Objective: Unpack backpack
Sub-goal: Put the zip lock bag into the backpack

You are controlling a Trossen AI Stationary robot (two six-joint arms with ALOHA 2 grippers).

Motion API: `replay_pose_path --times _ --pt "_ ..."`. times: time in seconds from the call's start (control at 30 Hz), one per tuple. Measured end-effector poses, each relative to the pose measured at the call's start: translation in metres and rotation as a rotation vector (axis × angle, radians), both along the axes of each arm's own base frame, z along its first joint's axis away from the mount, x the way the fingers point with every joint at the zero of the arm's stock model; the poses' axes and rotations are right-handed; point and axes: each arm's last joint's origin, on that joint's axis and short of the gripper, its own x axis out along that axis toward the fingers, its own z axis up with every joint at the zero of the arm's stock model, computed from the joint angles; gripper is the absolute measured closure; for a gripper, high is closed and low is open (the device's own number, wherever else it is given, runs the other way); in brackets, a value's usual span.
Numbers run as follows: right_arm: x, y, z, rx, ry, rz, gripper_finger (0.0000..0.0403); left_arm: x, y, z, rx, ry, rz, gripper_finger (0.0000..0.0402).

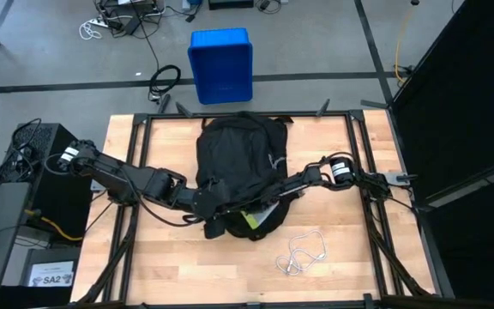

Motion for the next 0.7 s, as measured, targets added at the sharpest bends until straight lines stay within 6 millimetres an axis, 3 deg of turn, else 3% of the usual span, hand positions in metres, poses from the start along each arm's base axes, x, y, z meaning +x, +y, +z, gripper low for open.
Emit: replay_pose_path --times 0.13,0.3,0.47,0.6,0.7 --pt "0.003 0.016 0.007 0.041 0.022 0.155 0.0403 -0.001 0.001 0.002 0.017 -0.002 0.006 0.0396" --pt "-0.006 0.08 0.018 0.042 0.091 0.453 0.0403 -0.003 0.002 0.0 0.027 0.031 0.002 0.0396" --pt "-0.037 0.144 0.072 -0.059 0.109 0.682 0.0403 -0.003 0.002 -0.001 0.04 0.032 0.012 0.0396" --pt "-0.063 0.181 0.072 -0.097 0.199 0.785 0.0403 -0.003 0.002 -0.003 0.05 0.039 0.012 0.0396" --pt "-0.084 0.195 0.078 -0.064 0.255 0.788 0.0403 -0.003 0.002 -0.002 0.051 0.038 0.014 0.0396"
